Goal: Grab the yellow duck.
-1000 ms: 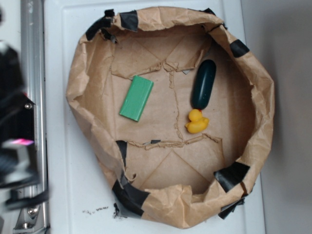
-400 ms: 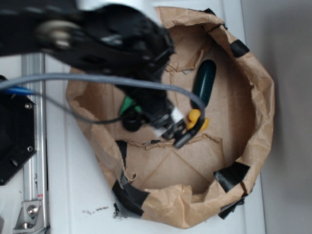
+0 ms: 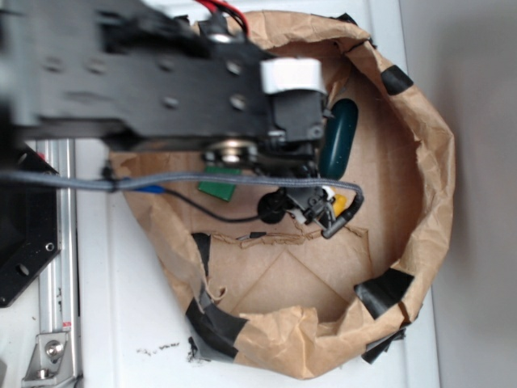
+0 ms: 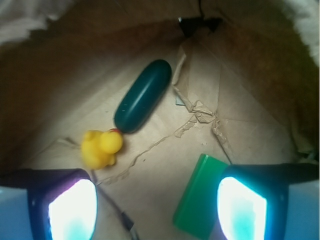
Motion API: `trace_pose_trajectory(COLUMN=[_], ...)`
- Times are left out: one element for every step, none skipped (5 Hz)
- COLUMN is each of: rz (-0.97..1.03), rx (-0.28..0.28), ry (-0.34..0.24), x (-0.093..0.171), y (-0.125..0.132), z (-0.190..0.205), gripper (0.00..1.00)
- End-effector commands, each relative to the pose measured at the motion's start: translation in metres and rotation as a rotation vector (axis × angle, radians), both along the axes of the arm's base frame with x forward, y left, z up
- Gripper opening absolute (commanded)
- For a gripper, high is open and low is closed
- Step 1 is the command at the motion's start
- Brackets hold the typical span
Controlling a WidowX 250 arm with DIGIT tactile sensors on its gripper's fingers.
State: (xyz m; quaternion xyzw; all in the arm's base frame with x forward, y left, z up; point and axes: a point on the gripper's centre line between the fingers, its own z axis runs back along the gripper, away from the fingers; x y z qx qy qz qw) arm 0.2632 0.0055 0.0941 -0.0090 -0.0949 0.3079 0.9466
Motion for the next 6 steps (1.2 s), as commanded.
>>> trace_pose_trajectory(rz=[0.003,-0.002,-0.011,-0.039,-0.07,-0.099], rx=[0.019,0.048,0.067,0.063,0.048,0.028], ry=[-0.009,-0.025,-0.013,0.029,0.068,0.088], x=[0.022,0.034,0.038,0.034,0.024,0.02], y=[0.004,0.002,0.001,-0.007,-0.016,-0.024], z=[-0.016,-0.02,-0.03,-0.048,-0.064,-0.07], gripper=[1.0,1.0,1.0,1.0,1.0,1.0])
